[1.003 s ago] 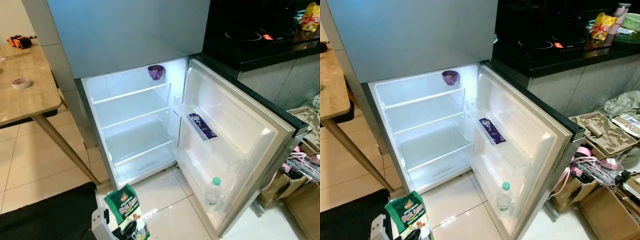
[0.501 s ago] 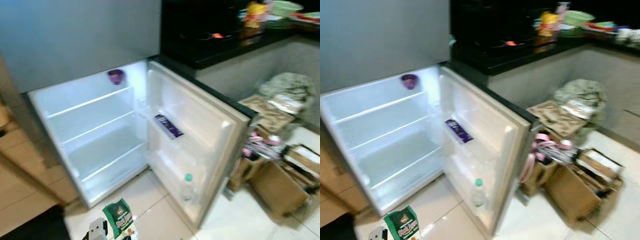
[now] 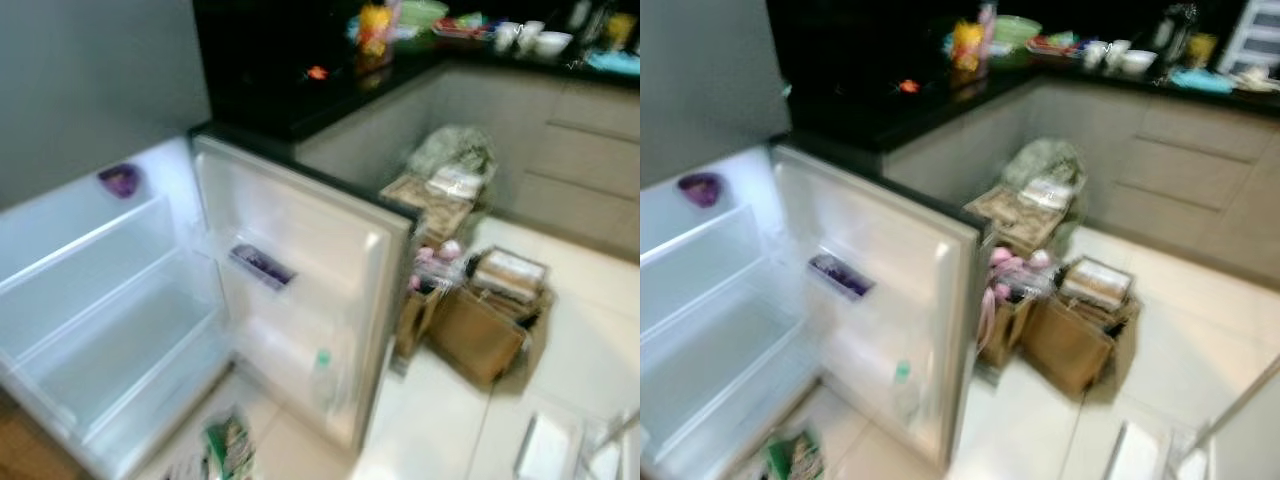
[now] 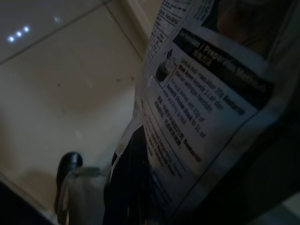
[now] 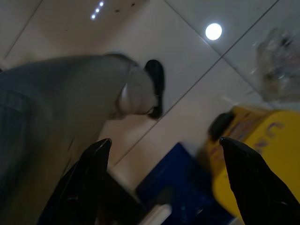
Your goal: Restocking fridge
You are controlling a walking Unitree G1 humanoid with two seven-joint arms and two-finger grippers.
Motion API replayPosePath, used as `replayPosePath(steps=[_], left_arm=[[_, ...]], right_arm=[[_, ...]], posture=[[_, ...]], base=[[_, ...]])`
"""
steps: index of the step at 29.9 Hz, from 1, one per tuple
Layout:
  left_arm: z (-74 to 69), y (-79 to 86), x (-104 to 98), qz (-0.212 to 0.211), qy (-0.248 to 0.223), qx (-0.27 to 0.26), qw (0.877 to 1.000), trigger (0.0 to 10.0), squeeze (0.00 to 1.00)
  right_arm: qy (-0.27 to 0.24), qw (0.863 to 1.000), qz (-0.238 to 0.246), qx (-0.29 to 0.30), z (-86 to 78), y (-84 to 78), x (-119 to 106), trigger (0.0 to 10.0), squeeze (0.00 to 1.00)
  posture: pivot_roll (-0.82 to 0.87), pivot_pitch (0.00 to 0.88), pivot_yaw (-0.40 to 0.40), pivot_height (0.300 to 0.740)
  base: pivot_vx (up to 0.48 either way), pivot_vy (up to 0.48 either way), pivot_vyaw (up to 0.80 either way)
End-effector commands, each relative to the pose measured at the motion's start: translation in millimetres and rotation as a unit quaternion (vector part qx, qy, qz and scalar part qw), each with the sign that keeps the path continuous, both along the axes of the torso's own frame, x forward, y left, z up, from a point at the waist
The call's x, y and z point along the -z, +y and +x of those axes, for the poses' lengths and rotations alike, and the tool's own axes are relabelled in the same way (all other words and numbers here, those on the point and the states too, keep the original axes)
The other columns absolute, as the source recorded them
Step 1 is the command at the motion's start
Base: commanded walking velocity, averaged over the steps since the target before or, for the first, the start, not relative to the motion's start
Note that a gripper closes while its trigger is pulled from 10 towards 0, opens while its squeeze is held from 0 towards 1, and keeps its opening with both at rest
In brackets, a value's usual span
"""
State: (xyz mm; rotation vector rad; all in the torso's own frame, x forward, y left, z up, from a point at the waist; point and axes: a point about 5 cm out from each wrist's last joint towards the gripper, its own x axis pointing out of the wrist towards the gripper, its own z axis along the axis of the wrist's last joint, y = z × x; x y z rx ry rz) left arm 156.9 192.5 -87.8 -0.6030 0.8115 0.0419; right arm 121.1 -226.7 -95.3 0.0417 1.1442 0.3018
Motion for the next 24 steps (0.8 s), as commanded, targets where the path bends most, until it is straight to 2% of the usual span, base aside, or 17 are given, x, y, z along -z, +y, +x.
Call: replayPosePath(steps=[1, 2, 3, 5, 10, 12, 14, 15, 17, 19, 21, 22, 23, 24], left_arm=[[6.9, 3.5, -3.7, 0.009, -0.016, -0.004, 1.000, 10.0, 0.00], [9.5, 4.1, -5.1, 0.010, -0.022, -0.005, 1.000, 10.0, 0.00], [15.4, 6.6, -8.4, 0.012, -0.035, -0.012, 0.999, 10.0, 0.00], [23.4, 11.2, -13.2, 0.018, -0.051, -0.020, 0.998, 10.0, 0.00], [31.5, 16.9, -18.6, 0.019, -0.069, -0.034, 0.997, 10.0, 0.00], [38.8, 20.3, -23.7, 0.015, -0.087, -0.040, 0.995, 10.0, 0.00], [46.7, 22.4, -29.3, 0.014, -0.106, -0.035, 0.994, 10.0, 0.00], [46.7, 22.4, -29.3, 0.014, -0.106, -0.035, 0.994, 10.0, 0.00], [48.4, 23.3, -30.7, 0.014, -0.111, -0.032, 0.993, 10.0, 0.00], [47.8, 24.9, -30.9, 0.014, -0.112, -0.031, 0.993, 10.0, 0.00], [47.4, 25.5, -30.8, 0.014, -0.112, -0.031, 0.993, 10.0, 0.00], [47.1, 26.0, -30.8, 0.014, -0.112, -0.032, 0.993, 10.0, 0.00], [46.7, 27.0, -30.9, 0.014, -0.112, -0.032, 0.993, 10.0, 0.00], [46.7, 27.0, -30.9, 0.014, -0.112, -0.032, 0.993, 10.0, 0.00]], right_arm=[[-0.027, 0.999, 0.027, -0.011, 13.4, 5.2, -5.0, 10.0, 0.00], [-0.034, 0.998, 0.042, -0.016, 16.5, 7.7, -6.5, 10.0, 0.00], [-0.046, 0.995, 0.082, -0.027, 23.0, 14.0, -10.1, 10.0, 0.00], [-0.069, 0.988, 0.131, -0.045, 34.6, 20.9, -17.1, 10.0, 0.00], [-0.090, 0.979, 0.174, -0.052, 48.0, 24.6, -25.5, 10.0, 0.00], [-0.101, 0.968, 0.217, -0.078, 56.4, 29.3, -33.0, 10.0, 0.00], [-0.092, 0.949, 0.262, -0.146, 58.8, 34.8, -40.1, 10.0, 0.00], [-0.092, 0.949, 0.262, -0.146, 58.8, 34.8, -40.1, 10.0, 0.00], [-0.084, 0.936, 0.289, -0.181, 58.1, 36.6, -43.8, 10.0, 0.00], [-0.075, 0.932, 0.288, -0.206, 57.4, 36.1, -44.7, 10.0, 0.00], [-0.073, 0.935, 0.276, -0.208, 57.9, 35.5, -43.9, 10.0, 0.00], [-0.073, 0.940, 0.263, -0.205, 58.9, 34.7, -43.0, 10.0, 0.00], [-0.079, 0.952, 0.227, -0.188, 61.8, 31.9, -40.7, 10.0, 0.00], [-0.079, 0.952, 0.227, -0.188, 61.8, 31.9, -40.7, 10.0, 0.00]], posture=[[-0.09, 0.043, 0.012, 0.740], [-0.09, 0.043, 0.012, 0.740], [-0.09, 0.042, 0.011, 0.740], [-0.09, 0.042, 0.011, 0.740], [-0.09, 0.039, 0.013, 0.740], [-0.09, 0.037, 0.014, 0.740], [-0.09, 0.036, 0.012, 0.740], [-0.09, 0.036, 0.012, 0.740], [-0.09, 0.036, 0.012, 0.740], [-0.09, 0.035, 0.012, 0.740], [-0.09, 0.035, 0.012, 0.740], [-0.09, 0.035, 0.012, 0.740], [-0.09, 0.035, 0.012, 0.740], [-0.09, 0.035, 0.012, 0.740]], base=[[0.000, 0.000, 0.00], [0.000, 0.000, 0.00], [0.000, 0.000, 0.00], [0.000, 0.000, 0.00], [0.000, 0.000, 0.00], [0.000, 0.000, 0.00], [0.000, 0.000, 0.00], [0.000, 0.000, 0.00], [0.000, 0.000, 0.00], [0.000, 0.000, 0.00], [0.000, 0.000, 0.00], [0.000, 0.000, 0.00], [0.000, 0.000, 0.00], [0.000, 0.000, 0.00]])
